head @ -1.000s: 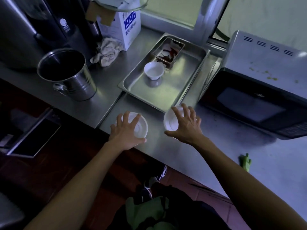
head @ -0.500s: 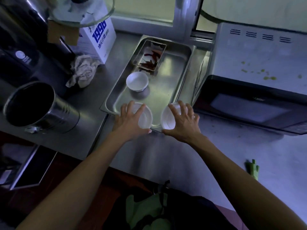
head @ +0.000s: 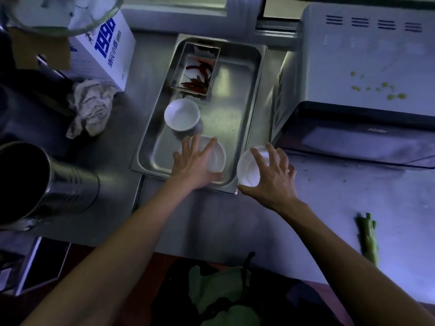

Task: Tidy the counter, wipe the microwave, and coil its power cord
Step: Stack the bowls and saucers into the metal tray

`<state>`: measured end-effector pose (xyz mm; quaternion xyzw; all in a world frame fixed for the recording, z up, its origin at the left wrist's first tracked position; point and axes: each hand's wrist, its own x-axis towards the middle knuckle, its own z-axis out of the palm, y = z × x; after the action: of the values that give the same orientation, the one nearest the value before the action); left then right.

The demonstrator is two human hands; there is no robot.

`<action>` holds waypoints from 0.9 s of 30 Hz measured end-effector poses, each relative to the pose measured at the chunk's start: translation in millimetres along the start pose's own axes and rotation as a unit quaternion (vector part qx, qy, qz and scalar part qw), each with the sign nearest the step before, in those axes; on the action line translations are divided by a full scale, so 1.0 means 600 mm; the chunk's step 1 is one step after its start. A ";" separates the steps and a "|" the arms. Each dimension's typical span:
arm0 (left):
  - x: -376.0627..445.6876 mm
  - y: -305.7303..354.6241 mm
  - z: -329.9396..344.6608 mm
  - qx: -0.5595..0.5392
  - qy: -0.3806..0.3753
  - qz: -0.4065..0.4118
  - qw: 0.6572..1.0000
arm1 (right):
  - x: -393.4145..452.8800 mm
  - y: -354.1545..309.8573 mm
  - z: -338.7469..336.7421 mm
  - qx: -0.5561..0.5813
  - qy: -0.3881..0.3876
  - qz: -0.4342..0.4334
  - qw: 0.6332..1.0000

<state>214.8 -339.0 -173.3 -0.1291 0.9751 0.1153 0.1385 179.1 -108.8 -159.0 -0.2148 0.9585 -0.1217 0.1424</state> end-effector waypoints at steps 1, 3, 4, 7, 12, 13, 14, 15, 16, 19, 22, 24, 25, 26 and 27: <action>0.009 -0.004 0.001 -0.002 -0.007 0.005 1.000 | -0.001 -0.003 0.003 0.001 -0.001 0.010 1.000; 0.030 -0.013 0.005 -0.012 -0.017 0.016 1.000 | -0.002 -0.009 0.008 0.001 -0.001 0.031 1.000; 0.040 -0.017 0.008 -0.018 -0.022 0.020 0.999 | -0.003 -0.011 0.011 -0.001 0.000 0.040 0.999; 0.067 -0.025 0.022 -0.011 -0.043 0.037 0.998 | -0.003 -0.016 0.018 -0.002 0.010 0.067 0.998; 0.091 -0.027 0.052 0.033 -0.087 0.067 0.993 | 0.001 -0.029 0.026 0.001 0.026 0.127 0.992; 0.095 -0.028 0.057 0.044 -0.089 0.074 0.992 | 0.002 -0.033 0.028 0.003 0.027 0.134 0.991; 0.097 -0.029 0.061 0.052 -0.091 0.080 0.991 | 0.003 -0.036 0.030 0.007 0.027 0.140 0.990; 0.100 -0.029 0.064 0.058 -0.094 0.085 0.990 | 0.004 -0.039 0.032 0.011 0.027 0.144 0.989; 0.102 -0.029 0.067 0.061 -0.096 0.090 0.989 | 0.005 -0.042 0.033 0.015 0.027 0.149 0.988; 0.109 -0.031 0.074 0.066 -0.095 0.108 0.987 | 0.008 -0.048 0.035 0.018 0.027 0.160 0.986; 0.113 -0.034 0.079 0.062 -0.082 0.131 0.986 | 0.011 -0.052 0.032 0.021 0.030 0.168 0.985; 0.112 -0.036 0.078 0.058 -0.074 0.140 0.986 | 0.014 -0.059 0.028 0.024 0.037 0.169 0.985; 0.110 -0.039 0.076 0.059 -0.068 0.141 0.986 | 0.017 -0.065 0.026 0.027 0.040 0.168 0.985; 0.108 -0.043 0.072 0.058 -0.062 0.140 0.986 | 0.020 -0.071 0.024 0.030 0.042 0.164 0.985; 0.105 -0.049 0.067 0.055 -0.058 0.139 0.987 | 0.024 -0.079 0.023 0.033 0.042 0.159 0.986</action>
<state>174.5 -369.7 -235.5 0.0220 0.9788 0.0872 0.1840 188.6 -159.0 -160.9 -0.0495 0.9811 -0.1381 0.1262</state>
